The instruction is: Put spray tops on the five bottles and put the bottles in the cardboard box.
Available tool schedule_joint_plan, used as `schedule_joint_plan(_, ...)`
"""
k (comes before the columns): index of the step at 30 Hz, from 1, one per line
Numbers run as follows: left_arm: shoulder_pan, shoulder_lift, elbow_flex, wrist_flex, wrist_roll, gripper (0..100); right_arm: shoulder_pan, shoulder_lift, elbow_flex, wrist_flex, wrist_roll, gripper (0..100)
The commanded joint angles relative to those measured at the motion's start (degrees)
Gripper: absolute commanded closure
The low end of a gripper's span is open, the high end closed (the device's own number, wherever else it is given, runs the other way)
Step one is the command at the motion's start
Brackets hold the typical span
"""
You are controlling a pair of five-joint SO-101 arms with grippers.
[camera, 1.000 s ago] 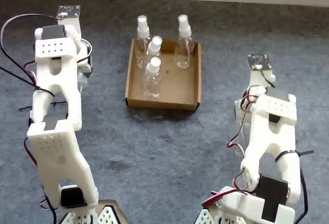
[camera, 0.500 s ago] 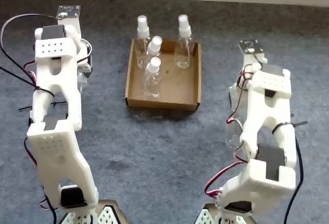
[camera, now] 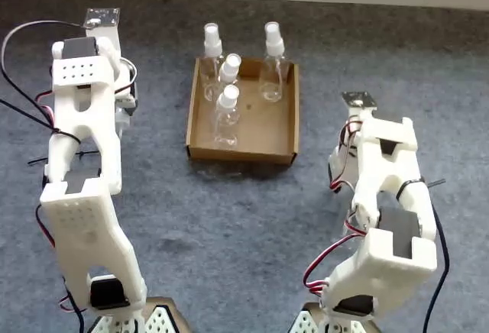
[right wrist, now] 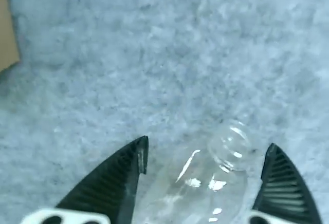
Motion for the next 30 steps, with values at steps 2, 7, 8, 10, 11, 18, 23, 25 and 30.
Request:
schedule_joint_plan(2, -0.92, -4.09, -2.42, 0.62, -0.18, 100, 0.84, -1.01, -0.48, 0.22, -2.02, 70.3)
schedule_joint_plan(7, -0.92, -4.09, -2.42, 0.53, -0.18, 100, 2.68, -1.19, -0.57, 0.31, -2.73, 70.3)
schedule_joint_plan(8, -0.92, -4.09, -2.42, 0.44, -0.18, 100, 3.3, -1.27, -0.84, 0.31, -3.6, 70.3)
schedule_joint_plan(10, -0.92, -4.09, -2.42, 0.35, -0.18, 100, 3.74, -2.51, -0.4, 0.22, -4.04, 70.3)
schedule_joint_plan(11, -0.92, -4.09, -2.42, 0.35, -0.18, 100, 3.74, -3.47, -0.4, 0.22, -4.04, 70.3)
schedule_joint_plan(18, -0.92, -4.09, -2.42, 0.26, -0.18, 100, 3.12, -11.03, 9.01, -3.74, -4.31, 70.3)
schedule_joint_plan(23, -0.84, -4.09, -2.33, 0.44, -0.18, 100, 2.68, -12.53, 18.42, -10.95, -4.4, 70.3)
schedule_joint_plan(25, -0.92, -4.09, -2.33, 0.62, -0.18, 100, 2.77, -12.53, 20.79, -12.26, -4.4, 70.3)
schedule_joint_plan(30, -0.92, -4.09, -2.33, 0.62, -0.18, 100, 2.77, -12.97, 21.49, -12.09, -4.4, 70.3)
